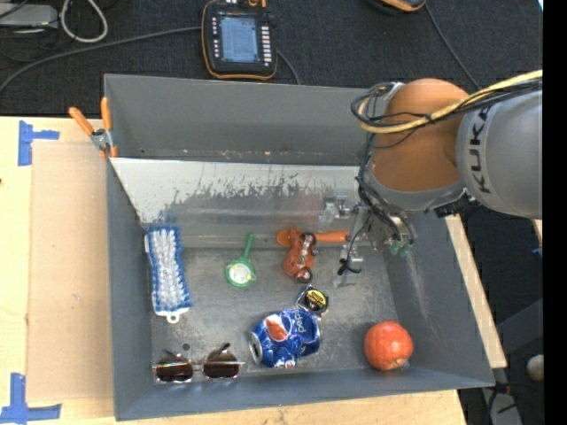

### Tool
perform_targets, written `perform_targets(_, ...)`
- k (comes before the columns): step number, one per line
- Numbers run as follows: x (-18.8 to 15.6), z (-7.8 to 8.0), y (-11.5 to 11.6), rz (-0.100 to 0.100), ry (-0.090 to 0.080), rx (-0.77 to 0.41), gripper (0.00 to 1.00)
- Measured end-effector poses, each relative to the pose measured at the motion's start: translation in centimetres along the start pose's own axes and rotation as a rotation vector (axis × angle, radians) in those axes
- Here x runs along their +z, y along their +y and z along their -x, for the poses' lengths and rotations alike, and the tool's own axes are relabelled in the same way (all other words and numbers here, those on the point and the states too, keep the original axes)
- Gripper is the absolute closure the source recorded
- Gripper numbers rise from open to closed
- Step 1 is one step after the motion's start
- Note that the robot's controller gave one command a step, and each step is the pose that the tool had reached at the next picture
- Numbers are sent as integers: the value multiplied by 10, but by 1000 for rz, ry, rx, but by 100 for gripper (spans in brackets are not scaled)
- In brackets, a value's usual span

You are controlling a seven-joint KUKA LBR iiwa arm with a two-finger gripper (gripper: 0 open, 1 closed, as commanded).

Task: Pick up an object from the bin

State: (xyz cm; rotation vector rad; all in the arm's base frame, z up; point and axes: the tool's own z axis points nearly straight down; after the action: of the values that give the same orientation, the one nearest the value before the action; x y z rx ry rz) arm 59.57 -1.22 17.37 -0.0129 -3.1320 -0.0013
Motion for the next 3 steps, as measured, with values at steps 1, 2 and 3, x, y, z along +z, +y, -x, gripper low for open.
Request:
perform_targets(1, -5, 1, 0, 0, -8, 0, 0)
perform_targets(2, 7, -35, 11, 1, 0, 114, 0)
perform_targets(3, -7, -67, -14, 0, -5, 98, 0)
